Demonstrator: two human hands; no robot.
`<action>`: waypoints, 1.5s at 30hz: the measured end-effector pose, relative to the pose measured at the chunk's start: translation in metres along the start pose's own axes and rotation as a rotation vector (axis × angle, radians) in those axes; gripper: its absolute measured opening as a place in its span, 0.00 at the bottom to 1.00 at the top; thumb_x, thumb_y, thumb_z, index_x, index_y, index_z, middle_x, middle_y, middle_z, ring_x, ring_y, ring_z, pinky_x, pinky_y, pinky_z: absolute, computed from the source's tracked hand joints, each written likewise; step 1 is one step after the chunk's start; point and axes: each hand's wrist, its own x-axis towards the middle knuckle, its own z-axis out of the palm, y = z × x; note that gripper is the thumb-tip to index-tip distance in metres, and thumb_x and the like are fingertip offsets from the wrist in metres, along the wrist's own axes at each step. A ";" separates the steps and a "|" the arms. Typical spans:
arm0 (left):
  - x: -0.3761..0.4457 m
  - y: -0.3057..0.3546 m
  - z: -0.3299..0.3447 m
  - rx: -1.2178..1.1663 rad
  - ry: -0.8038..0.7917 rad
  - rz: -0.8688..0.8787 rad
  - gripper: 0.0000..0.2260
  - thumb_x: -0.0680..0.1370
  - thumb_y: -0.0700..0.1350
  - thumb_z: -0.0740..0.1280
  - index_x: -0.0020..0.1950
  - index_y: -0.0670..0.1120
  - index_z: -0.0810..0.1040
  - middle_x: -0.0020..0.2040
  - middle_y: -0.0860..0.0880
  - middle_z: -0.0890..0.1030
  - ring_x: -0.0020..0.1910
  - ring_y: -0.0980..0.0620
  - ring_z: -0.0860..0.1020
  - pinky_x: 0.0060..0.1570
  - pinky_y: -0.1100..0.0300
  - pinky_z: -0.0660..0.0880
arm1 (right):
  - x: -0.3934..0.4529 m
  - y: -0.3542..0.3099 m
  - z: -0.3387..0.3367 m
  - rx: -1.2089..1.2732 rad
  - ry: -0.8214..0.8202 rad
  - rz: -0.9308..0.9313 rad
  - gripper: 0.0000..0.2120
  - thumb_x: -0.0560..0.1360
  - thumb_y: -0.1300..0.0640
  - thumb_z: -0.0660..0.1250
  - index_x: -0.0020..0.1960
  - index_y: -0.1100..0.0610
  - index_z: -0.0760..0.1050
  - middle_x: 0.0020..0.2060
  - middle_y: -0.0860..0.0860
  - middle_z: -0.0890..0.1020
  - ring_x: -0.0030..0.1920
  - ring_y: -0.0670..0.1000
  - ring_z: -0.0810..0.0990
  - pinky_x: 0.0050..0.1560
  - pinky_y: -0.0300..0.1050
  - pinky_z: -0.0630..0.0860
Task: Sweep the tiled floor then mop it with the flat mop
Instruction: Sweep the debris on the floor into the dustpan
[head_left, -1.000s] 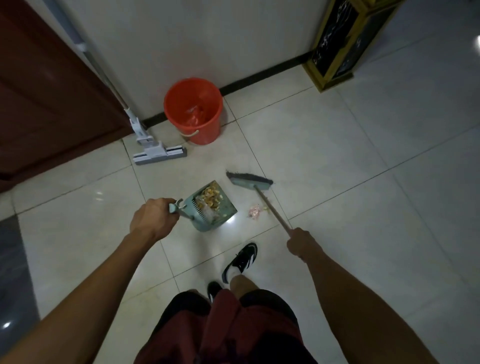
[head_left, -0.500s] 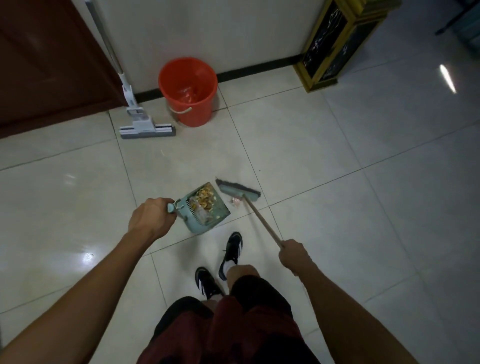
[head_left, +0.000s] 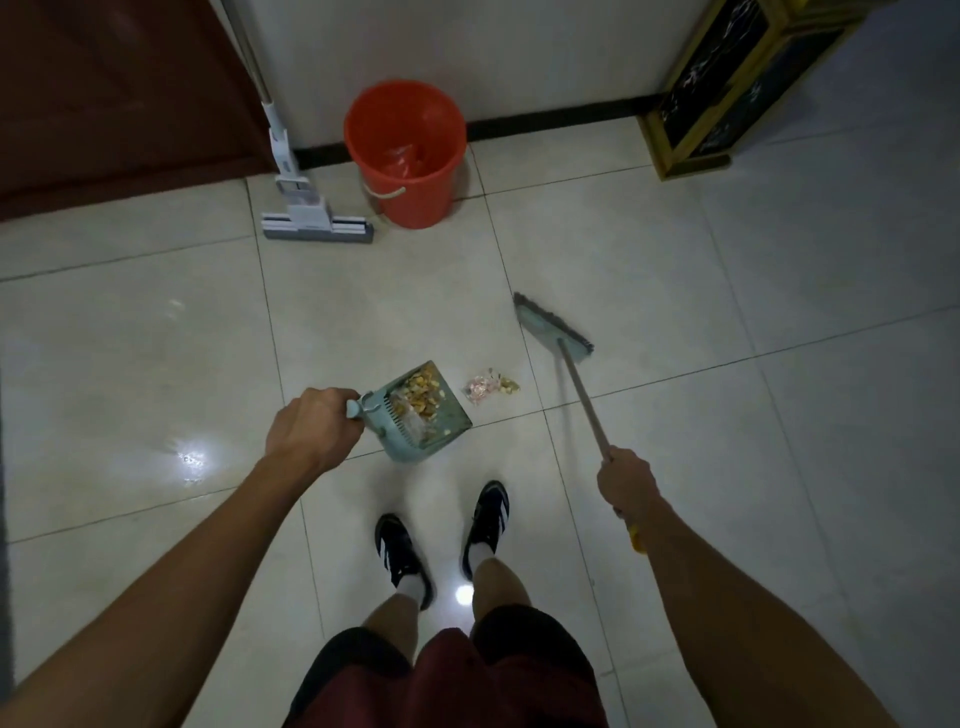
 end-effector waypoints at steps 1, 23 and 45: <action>0.002 0.003 0.000 0.003 0.004 -0.006 0.04 0.76 0.50 0.68 0.48 0.57 0.83 0.41 0.48 0.82 0.39 0.43 0.79 0.38 0.56 0.73 | 0.008 0.000 -0.004 -0.011 -0.004 -0.003 0.13 0.82 0.60 0.58 0.62 0.63 0.75 0.46 0.55 0.80 0.36 0.51 0.80 0.29 0.41 0.75; -0.017 0.014 0.018 0.036 0.034 0.002 0.04 0.75 0.50 0.67 0.46 0.54 0.81 0.39 0.48 0.79 0.35 0.46 0.72 0.37 0.57 0.68 | -0.077 -0.015 0.088 0.137 -0.443 0.016 0.12 0.83 0.55 0.55 0.44 0.54 0.73 0.33 0.51 0.73 0.30 0.48 0.71 0.36 0.44 0.72; -0.083 -0.092 0.025 -0.084 0.043 -0.057 0.04 0.75 0.48 0.67 0.47 0.53 0.82 0.43 0.45 0.83 0.39 0.42 0.80 0.40 0.55 0.78 | -0.149 0.009 0.123 0.315 -0.272 0.064 0.19 0.81 0.55 0.54 0.67 0.43 0.73 0.27 0.52 0.71 0.21 0.47 0.64 0.24 0.38 0.64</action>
